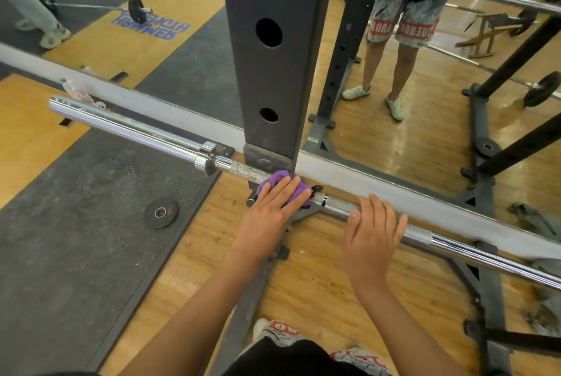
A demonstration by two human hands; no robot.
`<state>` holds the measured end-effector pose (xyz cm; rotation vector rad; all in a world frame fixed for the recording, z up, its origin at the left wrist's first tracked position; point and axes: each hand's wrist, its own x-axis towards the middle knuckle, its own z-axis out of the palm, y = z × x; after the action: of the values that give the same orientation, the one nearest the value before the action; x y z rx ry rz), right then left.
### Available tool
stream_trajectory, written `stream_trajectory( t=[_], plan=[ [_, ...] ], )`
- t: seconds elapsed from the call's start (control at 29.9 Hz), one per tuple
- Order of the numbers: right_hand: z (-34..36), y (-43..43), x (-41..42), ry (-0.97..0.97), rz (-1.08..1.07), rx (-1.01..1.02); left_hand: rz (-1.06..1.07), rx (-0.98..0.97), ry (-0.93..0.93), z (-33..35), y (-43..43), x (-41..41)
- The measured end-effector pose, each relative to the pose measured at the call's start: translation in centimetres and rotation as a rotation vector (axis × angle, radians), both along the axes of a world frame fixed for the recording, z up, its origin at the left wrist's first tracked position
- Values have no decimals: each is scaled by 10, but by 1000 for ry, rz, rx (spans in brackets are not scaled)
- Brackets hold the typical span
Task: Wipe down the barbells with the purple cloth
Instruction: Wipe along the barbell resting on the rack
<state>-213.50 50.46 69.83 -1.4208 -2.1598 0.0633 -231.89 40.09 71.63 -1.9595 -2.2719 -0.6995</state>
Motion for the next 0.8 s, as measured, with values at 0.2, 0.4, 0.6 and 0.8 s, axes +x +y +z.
stream_trajectory(
  t=[0.2,0.4,0.6,0.8],
  plan=[
    [-2,1,3,-9,5,5,295,3,-237,10,-22,-42],
    [-3,1,3,-10,-1,9,253,-110,-221,11,-12,-32],
    [-2,0,0,-3,-20,40,345,-81,-248,19,-19,-57],
    [0,0,1,-12,-16,49,239,-96,-156,11,-29,-78]
  ],
)
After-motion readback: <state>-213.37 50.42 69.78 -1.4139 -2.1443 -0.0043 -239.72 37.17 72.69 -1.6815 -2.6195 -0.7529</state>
